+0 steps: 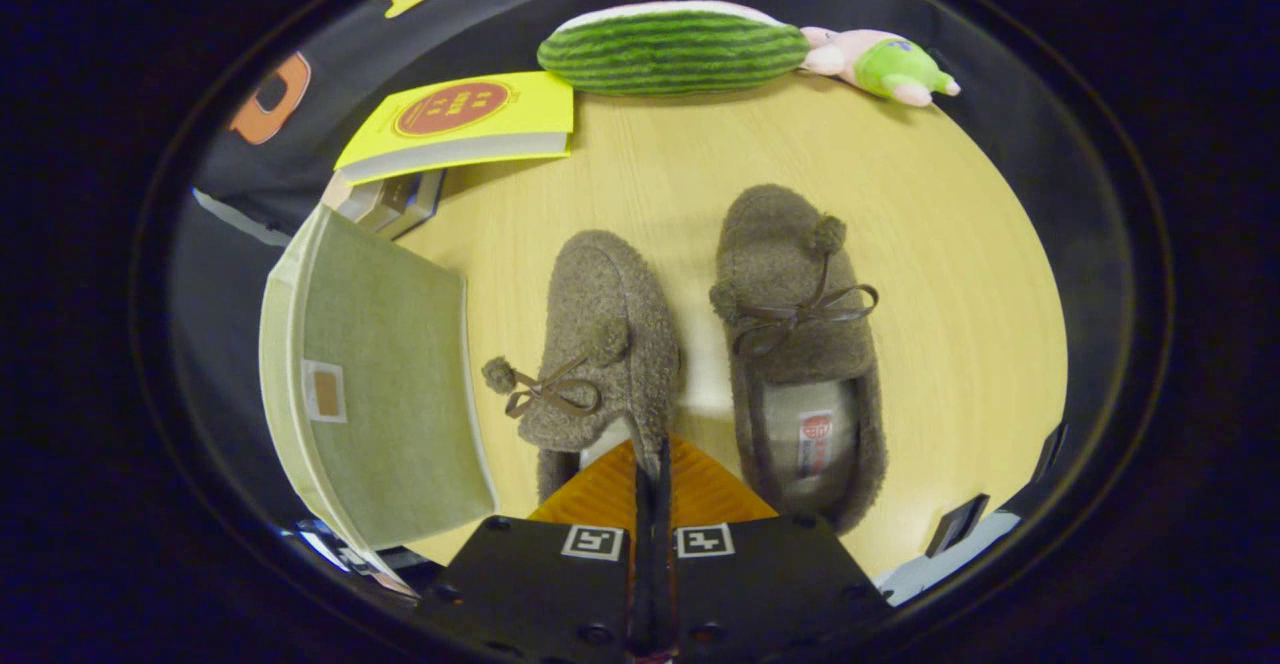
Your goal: Open the storage box then place both shoes into the box .Put the left shoe in first, then the right shoe, with the right side of both shoes facing outward in a uniform manner.
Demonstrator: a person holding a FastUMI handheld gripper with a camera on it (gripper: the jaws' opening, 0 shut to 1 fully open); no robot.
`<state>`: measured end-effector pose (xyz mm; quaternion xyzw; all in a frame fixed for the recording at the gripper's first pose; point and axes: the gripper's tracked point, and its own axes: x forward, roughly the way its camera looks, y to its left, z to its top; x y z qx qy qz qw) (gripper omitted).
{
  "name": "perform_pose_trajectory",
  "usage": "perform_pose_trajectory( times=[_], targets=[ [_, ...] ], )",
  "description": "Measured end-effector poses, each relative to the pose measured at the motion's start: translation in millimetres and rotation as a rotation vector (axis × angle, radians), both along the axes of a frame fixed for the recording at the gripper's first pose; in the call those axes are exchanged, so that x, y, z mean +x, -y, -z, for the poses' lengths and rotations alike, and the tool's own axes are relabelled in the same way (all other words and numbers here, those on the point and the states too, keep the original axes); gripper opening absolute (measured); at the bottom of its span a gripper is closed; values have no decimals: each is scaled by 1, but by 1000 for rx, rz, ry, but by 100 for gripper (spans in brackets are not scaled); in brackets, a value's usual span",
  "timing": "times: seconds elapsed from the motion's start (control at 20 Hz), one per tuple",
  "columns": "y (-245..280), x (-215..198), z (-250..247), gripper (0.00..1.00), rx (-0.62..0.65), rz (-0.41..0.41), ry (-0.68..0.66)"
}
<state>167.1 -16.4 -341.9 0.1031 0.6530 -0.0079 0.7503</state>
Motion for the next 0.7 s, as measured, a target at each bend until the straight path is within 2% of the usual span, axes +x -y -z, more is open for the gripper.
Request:
perform_pose_trajectory(
  times=[0.35, 0.7],
  targets=[
    [-33, 3, -81, 6, 55, 18, 87],
    [-110, -1, -156, 6, 84, -67, 178]
  ],
)
